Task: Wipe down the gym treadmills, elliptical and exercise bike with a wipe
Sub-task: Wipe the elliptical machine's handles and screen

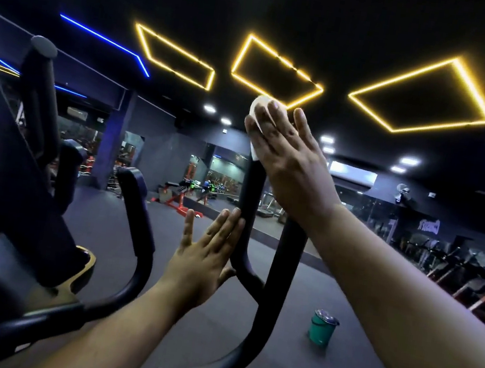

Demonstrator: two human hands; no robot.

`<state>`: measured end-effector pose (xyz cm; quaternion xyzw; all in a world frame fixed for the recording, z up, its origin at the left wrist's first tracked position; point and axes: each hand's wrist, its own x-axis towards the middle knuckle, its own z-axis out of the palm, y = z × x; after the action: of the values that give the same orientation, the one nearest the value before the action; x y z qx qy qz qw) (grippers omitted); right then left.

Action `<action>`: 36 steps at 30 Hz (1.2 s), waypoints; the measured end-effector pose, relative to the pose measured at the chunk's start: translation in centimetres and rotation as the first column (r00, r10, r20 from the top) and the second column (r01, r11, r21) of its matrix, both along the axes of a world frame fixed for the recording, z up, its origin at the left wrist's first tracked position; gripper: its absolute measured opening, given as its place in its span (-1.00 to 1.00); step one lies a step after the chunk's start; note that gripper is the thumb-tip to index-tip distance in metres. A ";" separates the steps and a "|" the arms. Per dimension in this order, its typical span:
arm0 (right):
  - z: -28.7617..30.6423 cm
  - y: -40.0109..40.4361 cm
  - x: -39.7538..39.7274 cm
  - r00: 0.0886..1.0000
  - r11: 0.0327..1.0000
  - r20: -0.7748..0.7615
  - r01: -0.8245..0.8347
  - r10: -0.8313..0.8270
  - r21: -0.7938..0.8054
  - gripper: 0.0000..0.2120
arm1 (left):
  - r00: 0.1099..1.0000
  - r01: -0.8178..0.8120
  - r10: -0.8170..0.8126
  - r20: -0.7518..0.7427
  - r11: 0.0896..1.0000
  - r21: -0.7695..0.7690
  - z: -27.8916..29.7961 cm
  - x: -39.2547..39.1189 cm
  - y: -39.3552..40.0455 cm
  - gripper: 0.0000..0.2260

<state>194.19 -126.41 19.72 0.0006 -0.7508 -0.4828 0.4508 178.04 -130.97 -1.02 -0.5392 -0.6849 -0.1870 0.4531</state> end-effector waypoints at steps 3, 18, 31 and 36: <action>-2.8 1.8 -1.6 0.991 0.990 0.006 0.136 -0.136 -0.023 -0.50 | 1.000 -0.005 0.006 0.020 0.998 -0.068 -1.1 -0.5 -0.5 -0.28; -19.4 5.3 0.6 0.946 0.952 0.198 0.282 -0.256 -0.118 -0.49 | 0.991 -0.102 0.129 0.044 0.915 -0.391 -2.8 1.5 -2.5 -0.21; -18.2 6.2 7.7 0.851 0.961 0.446 0.233 -0.276 0.150 -0.49 | 0.997 -0.077 0.082 -0.007 0.893 -0.443 -4.8 2.9 -2.6 -0.20; -16.8 6.7 7.9 0.903 0.958 0.320 0.264 -0.288 0.115 -0.49 | 0.997 -0.042 0.067 0.043 0.900 -0.433 -5.5 3.8 -1.7 -0.15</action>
<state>202.07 -119.72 2.96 -0.0084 -0.7915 -0.5602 0.2440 181.84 -132.72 -6.52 -0.6012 -0.7367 -0.0333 0.3077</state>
